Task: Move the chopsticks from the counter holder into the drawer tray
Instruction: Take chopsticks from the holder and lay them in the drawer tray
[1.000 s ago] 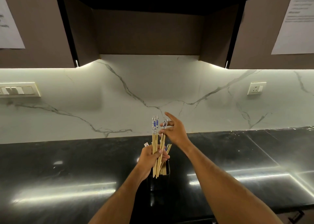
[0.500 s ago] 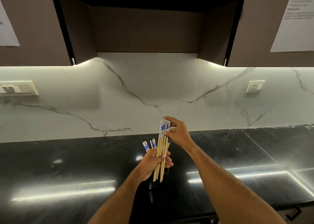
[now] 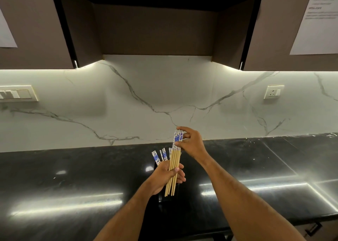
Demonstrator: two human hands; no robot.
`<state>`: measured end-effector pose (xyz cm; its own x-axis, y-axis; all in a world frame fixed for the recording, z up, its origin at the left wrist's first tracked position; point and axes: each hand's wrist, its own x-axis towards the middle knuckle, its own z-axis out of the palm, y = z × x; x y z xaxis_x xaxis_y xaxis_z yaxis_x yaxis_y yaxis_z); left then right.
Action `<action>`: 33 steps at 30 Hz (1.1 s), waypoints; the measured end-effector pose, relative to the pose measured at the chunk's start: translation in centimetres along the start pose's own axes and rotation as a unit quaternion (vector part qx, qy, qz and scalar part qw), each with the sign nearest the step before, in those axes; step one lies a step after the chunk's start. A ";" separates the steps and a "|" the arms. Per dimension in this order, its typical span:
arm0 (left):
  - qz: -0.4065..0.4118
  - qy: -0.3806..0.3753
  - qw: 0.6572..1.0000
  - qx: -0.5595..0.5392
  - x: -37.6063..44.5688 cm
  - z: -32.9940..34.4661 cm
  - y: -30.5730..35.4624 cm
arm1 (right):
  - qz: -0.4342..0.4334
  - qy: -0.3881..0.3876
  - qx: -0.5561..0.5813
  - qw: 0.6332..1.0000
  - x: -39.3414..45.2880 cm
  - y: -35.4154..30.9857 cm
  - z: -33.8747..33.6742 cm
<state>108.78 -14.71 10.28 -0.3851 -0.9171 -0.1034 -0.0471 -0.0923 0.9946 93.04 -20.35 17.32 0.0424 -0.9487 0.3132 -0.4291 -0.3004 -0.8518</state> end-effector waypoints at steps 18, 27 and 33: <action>-0.013 -0.001 1.000 0.023 -0.4 0.4 0.3 | 0.015 -0.017 0.011 1.000 -0.2 0.3 0.0; -0.009 0.040 0.999 -0.020 -0.3 0.7 -0.1 | 0.158 0.060 0.147 0.975 -0.5 1.3 -0.2; -0.041 0.060 0.995 -0.067 -0.4 0.6 -0.1 | 0.214 0.094 0.200 0.952 -0.8 2.5 -0.6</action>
<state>108.36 -14.14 10.24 -0.2710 -0.9436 -0.1903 0.0531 -0.2121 0.9758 91.37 -20.22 15.23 -0.2382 -0.9694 -0.0600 0.0083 0.0597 -0.9982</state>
